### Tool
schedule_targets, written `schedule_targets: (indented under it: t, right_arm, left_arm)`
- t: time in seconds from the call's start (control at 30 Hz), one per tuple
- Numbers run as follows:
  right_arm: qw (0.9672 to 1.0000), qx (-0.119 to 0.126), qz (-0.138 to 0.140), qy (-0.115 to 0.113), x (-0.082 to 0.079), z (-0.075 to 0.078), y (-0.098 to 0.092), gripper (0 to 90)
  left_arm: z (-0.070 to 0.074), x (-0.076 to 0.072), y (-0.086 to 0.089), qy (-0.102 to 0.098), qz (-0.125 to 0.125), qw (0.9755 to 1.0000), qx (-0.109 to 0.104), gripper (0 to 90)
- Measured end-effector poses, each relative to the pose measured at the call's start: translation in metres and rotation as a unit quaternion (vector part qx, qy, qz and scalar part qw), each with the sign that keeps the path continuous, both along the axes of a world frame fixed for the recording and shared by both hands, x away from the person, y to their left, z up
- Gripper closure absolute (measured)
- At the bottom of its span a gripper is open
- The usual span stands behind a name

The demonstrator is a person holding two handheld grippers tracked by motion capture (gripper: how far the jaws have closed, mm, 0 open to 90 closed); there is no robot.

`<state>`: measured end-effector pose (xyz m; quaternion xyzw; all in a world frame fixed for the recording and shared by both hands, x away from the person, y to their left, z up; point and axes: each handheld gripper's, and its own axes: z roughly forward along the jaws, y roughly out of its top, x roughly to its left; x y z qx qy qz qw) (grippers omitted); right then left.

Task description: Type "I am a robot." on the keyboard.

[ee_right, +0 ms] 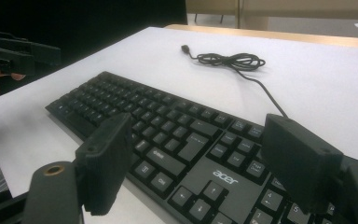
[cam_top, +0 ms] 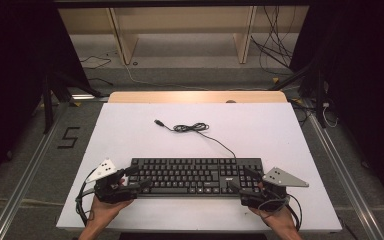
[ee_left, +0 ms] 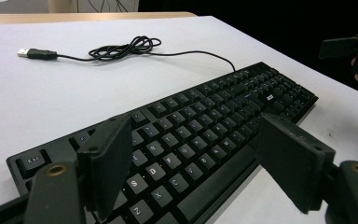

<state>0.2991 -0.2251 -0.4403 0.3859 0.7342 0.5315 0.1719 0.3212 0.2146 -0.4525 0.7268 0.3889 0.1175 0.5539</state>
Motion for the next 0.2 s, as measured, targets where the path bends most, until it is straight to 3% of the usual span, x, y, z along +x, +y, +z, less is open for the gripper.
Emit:
schedule_targets:
  t: [0.2]
  right_arm:
    - [1.0, -0.001, 0.001, -0.002, 0.0004, 0.0001, 0.0004, 26.1]
  left_arm:
    - [-0.0002, 0.0003, -0.0003, 0.0, -0.001, 1.0, 0.001, 26.7]
